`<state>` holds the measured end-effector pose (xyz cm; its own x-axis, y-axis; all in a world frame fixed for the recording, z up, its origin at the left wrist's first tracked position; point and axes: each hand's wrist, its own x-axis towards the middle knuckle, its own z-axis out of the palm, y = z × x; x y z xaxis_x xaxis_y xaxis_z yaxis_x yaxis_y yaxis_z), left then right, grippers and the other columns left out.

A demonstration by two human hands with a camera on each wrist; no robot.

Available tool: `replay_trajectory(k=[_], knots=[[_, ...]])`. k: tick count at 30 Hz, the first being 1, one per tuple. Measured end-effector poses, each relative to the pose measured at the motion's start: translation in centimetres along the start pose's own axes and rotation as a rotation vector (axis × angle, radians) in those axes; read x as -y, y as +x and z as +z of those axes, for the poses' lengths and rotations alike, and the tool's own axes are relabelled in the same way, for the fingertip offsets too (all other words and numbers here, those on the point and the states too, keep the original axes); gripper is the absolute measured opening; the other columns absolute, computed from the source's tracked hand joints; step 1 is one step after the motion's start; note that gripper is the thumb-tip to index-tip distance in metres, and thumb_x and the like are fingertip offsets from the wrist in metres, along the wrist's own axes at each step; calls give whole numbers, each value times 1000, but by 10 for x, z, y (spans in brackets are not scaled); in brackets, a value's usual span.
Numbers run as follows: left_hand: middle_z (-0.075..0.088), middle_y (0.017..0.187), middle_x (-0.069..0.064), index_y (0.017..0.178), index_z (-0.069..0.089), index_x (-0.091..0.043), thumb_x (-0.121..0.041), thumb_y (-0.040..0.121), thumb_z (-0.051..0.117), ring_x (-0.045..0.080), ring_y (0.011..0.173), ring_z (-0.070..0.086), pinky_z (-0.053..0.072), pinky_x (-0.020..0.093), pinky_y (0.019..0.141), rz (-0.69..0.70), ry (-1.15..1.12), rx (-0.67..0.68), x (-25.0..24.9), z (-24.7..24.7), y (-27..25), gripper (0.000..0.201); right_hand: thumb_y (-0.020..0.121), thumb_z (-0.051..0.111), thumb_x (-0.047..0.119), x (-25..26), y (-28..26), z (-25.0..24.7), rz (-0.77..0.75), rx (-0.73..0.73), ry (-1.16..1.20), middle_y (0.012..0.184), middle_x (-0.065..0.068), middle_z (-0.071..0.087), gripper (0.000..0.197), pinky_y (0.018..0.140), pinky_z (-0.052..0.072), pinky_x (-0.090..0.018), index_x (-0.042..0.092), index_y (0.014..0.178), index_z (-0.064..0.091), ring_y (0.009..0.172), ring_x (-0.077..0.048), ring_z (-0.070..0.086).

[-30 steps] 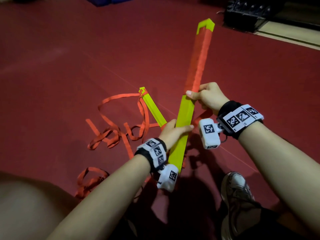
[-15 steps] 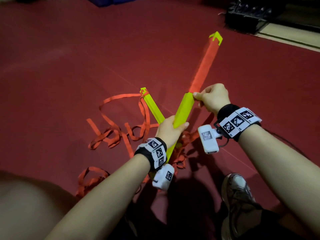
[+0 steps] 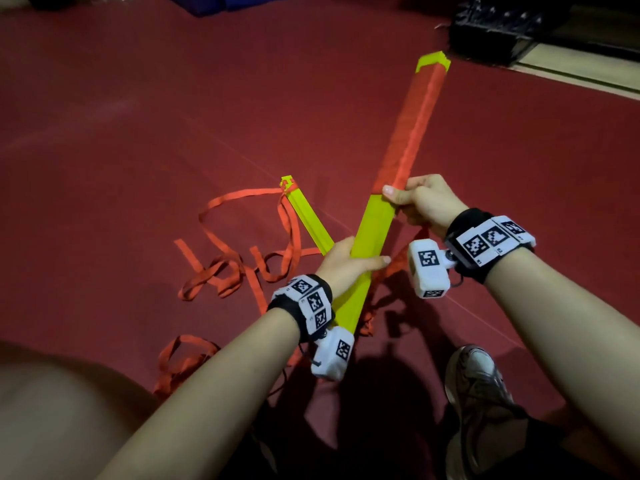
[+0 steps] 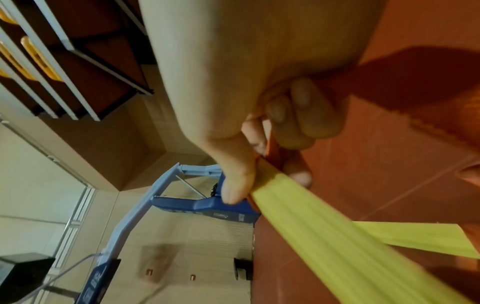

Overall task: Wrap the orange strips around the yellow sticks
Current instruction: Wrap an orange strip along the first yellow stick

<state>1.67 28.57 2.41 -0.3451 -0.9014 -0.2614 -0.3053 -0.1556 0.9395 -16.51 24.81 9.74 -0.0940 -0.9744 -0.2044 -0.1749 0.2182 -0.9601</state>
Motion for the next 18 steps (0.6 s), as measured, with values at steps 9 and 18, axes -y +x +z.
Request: replay_trajectory(k=[9,18], knots=[[66,71,3,89,58,-16,-34,91,75,20,57,65,54,31,56,18,58,-178,-9,4,-6,24,82,82,37,4,-1,7,-49,-130,-342,53,-8,64,37,39,35,-20,11,63,64,31,-7,42],[38,140,19,156,15,-4,-12,93,63,41,126,44,38,47,99,85,888,-307,-9,19,-13,79,81,78,50,9,-4,24,-43,-218,-450,55,2,64,44,48,37,-16,14,60,64,47,-4,53]])
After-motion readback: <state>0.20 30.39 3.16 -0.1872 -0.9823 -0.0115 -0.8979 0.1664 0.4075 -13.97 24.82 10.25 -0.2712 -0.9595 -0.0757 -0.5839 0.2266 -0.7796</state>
